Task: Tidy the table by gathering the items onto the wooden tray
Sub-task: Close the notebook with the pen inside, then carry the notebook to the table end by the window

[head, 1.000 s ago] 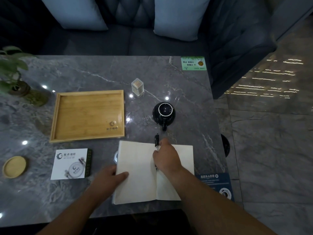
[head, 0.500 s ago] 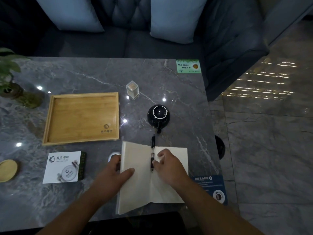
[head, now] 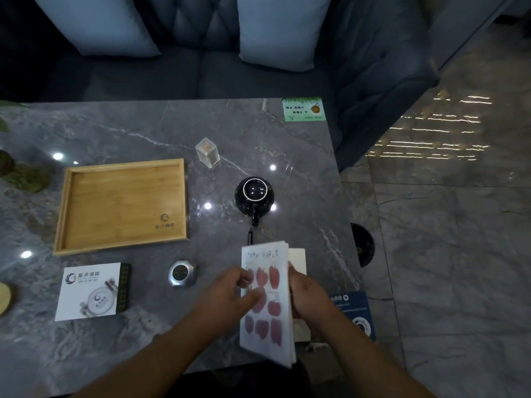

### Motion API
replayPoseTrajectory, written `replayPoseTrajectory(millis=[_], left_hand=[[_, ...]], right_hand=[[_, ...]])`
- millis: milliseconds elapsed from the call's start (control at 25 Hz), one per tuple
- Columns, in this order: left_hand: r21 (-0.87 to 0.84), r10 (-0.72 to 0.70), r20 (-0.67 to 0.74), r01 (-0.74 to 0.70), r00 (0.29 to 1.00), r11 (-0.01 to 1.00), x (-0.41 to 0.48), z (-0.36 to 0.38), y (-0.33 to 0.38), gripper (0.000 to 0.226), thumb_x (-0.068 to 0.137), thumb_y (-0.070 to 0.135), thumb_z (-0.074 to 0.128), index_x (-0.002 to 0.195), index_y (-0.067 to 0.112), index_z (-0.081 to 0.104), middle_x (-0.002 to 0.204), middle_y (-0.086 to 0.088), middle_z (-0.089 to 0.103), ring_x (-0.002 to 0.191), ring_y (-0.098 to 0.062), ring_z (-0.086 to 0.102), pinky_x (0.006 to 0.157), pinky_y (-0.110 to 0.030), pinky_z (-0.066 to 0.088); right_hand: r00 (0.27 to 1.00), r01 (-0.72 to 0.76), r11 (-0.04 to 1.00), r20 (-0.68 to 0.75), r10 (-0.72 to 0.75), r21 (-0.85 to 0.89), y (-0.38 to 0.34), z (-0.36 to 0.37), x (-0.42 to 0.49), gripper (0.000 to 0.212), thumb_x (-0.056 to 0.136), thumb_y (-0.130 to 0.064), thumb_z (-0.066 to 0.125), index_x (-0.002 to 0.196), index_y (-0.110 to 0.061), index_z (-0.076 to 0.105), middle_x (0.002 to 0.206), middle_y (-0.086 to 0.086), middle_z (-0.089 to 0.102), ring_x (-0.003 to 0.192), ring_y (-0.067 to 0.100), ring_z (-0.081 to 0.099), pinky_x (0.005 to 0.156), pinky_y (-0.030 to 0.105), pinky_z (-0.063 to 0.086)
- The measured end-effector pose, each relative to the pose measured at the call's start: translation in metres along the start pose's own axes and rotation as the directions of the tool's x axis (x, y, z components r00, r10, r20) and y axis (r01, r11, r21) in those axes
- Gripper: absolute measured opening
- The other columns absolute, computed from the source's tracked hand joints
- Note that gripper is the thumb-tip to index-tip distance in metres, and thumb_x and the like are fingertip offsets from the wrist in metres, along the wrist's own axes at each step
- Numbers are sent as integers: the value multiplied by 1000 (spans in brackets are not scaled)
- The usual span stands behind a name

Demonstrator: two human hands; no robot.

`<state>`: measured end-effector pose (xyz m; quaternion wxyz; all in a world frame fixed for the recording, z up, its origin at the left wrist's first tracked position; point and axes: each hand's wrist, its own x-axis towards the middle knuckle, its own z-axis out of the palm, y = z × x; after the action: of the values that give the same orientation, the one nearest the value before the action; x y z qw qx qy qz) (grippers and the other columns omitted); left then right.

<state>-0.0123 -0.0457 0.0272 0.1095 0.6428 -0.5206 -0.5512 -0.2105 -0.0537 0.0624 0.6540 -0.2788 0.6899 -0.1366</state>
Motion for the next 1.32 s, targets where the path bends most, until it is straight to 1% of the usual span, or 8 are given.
replayPoseTrajectory(millis=[200,360,520,680,800,1040,1200,1320], left_hand=[[183,-92,-74,105,993,978,12,22,-5,59,68,80,67,106,37,55,100,14,68,84,-4,68,74,-32,61],[107,-204,-76,212,976,972,17,28,-2,62,65,66,80,111,35,54,97,12,73,83,-5,73,77,-40,64],[122,-267,-63,273,962,954,25,30,10,52,70,52,84,111,29,61,97,8,77,82,-7,75,76,-37,64],[58,-309,-24,310,951,949,27,37,21,32,80,28,83,110,20,72,90,5,79,74,-5,76,61,-21,58],[-19,-308,7,308,951,951,21,44,31,23,83,12,79,105,17,74,88,0,80,73,-8,79,70,-30,67],[-204,-218,13,216,976,955,4,48,43,29,93,10,71,121,15,66,109,-10,79,93,-24,79,85,-50,65],[-371,-161,34,162,986,915,-5,18,43,26,94,10,69,119,19,65,106,-6,82,93,-26,80,79,-47,66],[-467,-108,13,101,994,879,-8,-25,40,26,94,14,71,119,20,66,106,-6,82,93,-28,80,75,-45,67]], right_hand=[[998,-44,997,-47,41,-71,10,-26,0,70,94,-76,22,98,-31,76,88,1,81,84,19,77,75,34,59],[999,45,998,-13,-46,-37,25,-40,6,54,100,-63,35,99,-26,74,84,-8,80,75,9,77,53,14,55],[987,117,928,-64,-149,-355,55,-50,23,17,98,-43,60,106,-29,64,89,-11,75,76,3,72,66,23,59],[970,91,800,-128,-205,-594,64,-53,27,17,94,-54,54,99,-38,53,82,-19,60,76,2,61,62,26,47],[970,74,770,-134,-204,-634,63,-55,28,18,94,-54,52,95,-36,51,85,-12,60,78,10,60,68,30,47],[981,130,809,-46,-190,-574,61,-67,29,20,94,-49,57,99,-29,56,94,-12,66,82,6,64,68,27,49],[981,164,946,-52,-185,-278,53,-64,24,24,90,-36,74,102,-27,55,95,-9,71,75,-4,70,57,12,52],[988,140,988,74,-135,-63,35,-47,21,35,89,-20,76,119,-21,59,104,0,78,93,11,76,79,34,63]])
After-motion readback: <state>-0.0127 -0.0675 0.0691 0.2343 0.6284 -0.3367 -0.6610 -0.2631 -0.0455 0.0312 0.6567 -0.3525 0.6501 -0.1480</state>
